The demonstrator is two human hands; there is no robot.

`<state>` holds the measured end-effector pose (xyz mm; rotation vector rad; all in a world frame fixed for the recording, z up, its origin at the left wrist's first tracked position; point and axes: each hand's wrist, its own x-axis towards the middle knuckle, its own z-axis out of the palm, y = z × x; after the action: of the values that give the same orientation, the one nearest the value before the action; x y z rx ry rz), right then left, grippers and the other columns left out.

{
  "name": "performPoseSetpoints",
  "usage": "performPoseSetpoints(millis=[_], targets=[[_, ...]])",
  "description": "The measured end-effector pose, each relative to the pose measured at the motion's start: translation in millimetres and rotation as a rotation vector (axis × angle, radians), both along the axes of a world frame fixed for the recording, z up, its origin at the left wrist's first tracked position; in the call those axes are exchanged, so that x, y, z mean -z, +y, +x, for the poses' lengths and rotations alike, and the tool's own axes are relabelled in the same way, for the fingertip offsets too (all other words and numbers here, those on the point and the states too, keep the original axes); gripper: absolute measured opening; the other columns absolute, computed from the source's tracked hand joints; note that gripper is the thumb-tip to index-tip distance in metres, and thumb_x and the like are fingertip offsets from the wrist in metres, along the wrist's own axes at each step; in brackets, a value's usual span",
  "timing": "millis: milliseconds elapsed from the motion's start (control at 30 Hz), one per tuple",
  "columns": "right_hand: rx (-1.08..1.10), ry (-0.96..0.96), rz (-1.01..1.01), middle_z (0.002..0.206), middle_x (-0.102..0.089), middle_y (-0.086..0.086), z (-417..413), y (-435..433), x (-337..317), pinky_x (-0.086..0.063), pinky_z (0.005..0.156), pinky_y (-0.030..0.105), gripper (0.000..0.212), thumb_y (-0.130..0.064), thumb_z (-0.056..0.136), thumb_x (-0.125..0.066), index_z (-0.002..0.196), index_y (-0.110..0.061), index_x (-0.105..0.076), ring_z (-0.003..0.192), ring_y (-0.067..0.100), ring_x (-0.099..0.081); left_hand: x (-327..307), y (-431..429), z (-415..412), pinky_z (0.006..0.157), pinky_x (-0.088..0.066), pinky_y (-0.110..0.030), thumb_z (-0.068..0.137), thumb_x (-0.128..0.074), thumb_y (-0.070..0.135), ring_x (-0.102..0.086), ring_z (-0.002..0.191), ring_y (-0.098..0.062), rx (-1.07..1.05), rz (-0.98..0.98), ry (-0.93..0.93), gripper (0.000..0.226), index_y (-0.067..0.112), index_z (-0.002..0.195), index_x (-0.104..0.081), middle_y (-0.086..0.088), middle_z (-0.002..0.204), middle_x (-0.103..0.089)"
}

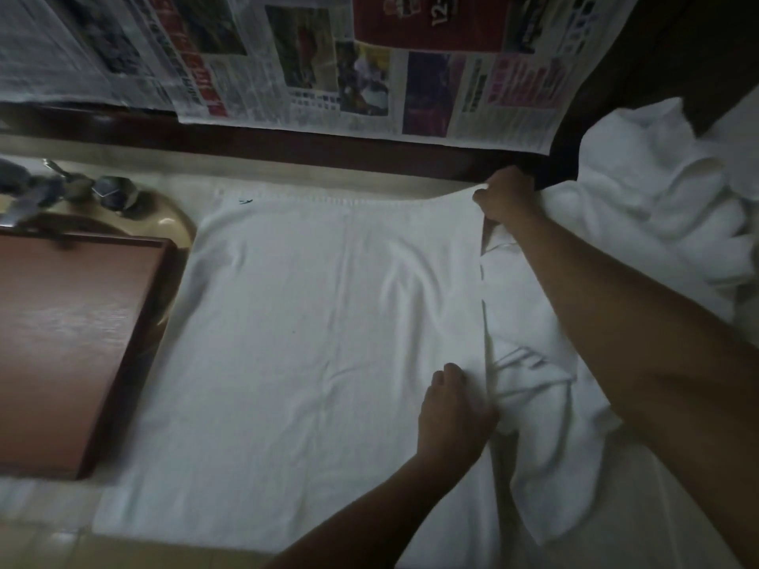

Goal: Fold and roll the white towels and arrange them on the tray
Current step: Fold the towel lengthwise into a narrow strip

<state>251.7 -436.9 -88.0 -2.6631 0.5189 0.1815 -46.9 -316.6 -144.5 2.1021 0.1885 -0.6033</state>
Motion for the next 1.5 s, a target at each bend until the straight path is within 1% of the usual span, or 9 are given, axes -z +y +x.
performPoseSetpoints(millis=[233, 400, 567, 767, 933, 1133, 1233, 1367, 1500], targets=[[-0.097, -0.114, 0.348, 0.102, -0.068, -0.002, -4.8, -8.0, -24.7, -0.057, 0.072, 0.029, 0.015, -0.019, 0.096, -0.059, 0.106, -0.020, -0.070, 0.090, 0.016, -0.066, -18.2, 4.7, 11.8, 0.052, -0.032, -0.019, 0.093, -0.052, 0.015, -0.043, 0.062, -0.011, 0.030, -0.042, -0.041, 0.020, 0.016, 0.074, -0.047, 0.003, 0.073, -0.052], [-0.145, -0.089, 0.630, 0.085, -0.077, 0.006, -5.6, 15.3, -49.2, -0.060, 0.085, 0.040, 0.021, -0.011, 0.090, -0.059, 0.091, -0.018, -0.079, 0.082, 0.021, -0.074, -50.4, 40.7, 16.6, 0.079, -0.062, -0.044, 0.088, -0.060, 0.035, -0.070, 0.084, -0.027, -0.092, -0.379, 0.083, 0.021, 0.014, 0.088, -0.063, -0.004, 0.089, -0.071], [-0.395, -0.162, 0.539, 0.101, -0.076, 0.002, -5.7, 68.6, -57.7, -0.058, 0.079, 0.018, 0.018, -0.010, 0.094, -0.067, 0.106, -0.018, -0.078, 0.089, 0.007, -0.072, -74.3, 113.0, 19.2, 0.079, -0.060, -0.043, 0.098, -0.058, 0.003, -0.070, 0.084, -0.031, -0.322, -0.729, 0.187, 0.020, -0.015, 0.100, -0.051, -0.026, 0.094, -0.066], [-0.458, -0.241, 0.492, 0.100, -0.074, 0.011, 16.0, 157.5, -39.9, -0.056, 0.084, 0.027, 0.012, -0.025, 0.094, -0.074, 0.104, -0.018, -0.076, 0.092, 0.012, -0.066, -76.1, 216.8, 15.2, 0.071, -0.054, -0.036, 0.101, -0.055, 0.005, -0.058, 0.081, -0.025, -0.493, -0.804, 0.170, 0.010, -0.001, 0.094, -0.053, -0.016, 0.088, -0.057], [-0.549, -0.262, 0.378, 0.099, -0.074, 0.005, 38.9, 249.1, -16.1, -0.053, 0.084, 0.039, 0.030, -0.047, 0.091, -0.062, 0.099, -0.019, -0.070, 0.088, 0.012, -0.064, -72.1, 287.8, 7.7, 0.063, -0.048, -0.028, 0.104, -0.054, 0.015, -0.061, 0.069, -0.017, -0.611, -0.743, 0.160, 0.018, 0.016, 0.086, -0.058, -0.005, 0.079, -0.065], [-0.651, -0.193, 0.304, 0.093, -0.064, -0.001, 48.1, 345.4, 20.2, -0.039, 0.063, 0.025, 0.018, -0.032, 0.098, -0.065, 0.101, -0.015, -0.065, 0.082, 0.013, -0.057, -32.1, 357.7, 0.2, 0.074, -0.051, -0.043, 0.101, -0.056, 0.039, -0.064, 0.084, -0.027, -0.818, -0.356, -0.055, 0.024, 0.020, 0.089, -0.064, -0.010, 0.091, -0.069], [-0.625, -0.145, 0.264, 0.093, -0.062, 0.002, 52.0, 373.3, 47.2, -0.036, 0.069, 0.027, 0.019, -0.031, 0.097, -0.066, 0.100, -0.013, -0.064, 0.088, 0.020, -0.058, -21.1, 371.8, -0.4, 0.084, -0.056, -0.044, 0.104, -0.055, 0.034, -0.067, 0.092, -0.020, -0.922, -0.266, -0.112, 0.019, 0.024, 0.093, -0.066, 0.000, 0.093, -0.070], [-0.563, -0.119, 0.226, 0.097, -0.064, 0.002, 54.4, 392.9, 79.1, -0.046, 0.081, 0.033, 0.018, -0.035, 0.097, -0.064, 0.100, -0.018, -0.063, 0.097, 0.027, -0.062, -16.0, 379.0, 9.7, 0.063, -0.049, -0.018, 0.106, -0.053, 0.030, -0.063, 0.075, 0.001, -0.836, -0.118, -0.196, 0.015, 0.024, 0.095, -0.062, 0.007, 0.084, -0.067], [-0.579, -0.155, 0.116, 0.110, -0.070, 0.005, 59.1, 400.8, 96.9, -0.046, 0.098, 0.045, 0.021, -0.041, 0.099, -0.063, 0.101, -0.020, -0.060, 0.108, 0.030, -0.063, -2.0, 384.8, 17.7, 0.057, -0.048, -0.027, 0.106, -0.053, 0.027, -0.063, 0.064, -0.007, -0.681, 0.101, -0.226, 0.002, 0.029, 0.105, -0.053, 0.007, 0.078, -0.066]])
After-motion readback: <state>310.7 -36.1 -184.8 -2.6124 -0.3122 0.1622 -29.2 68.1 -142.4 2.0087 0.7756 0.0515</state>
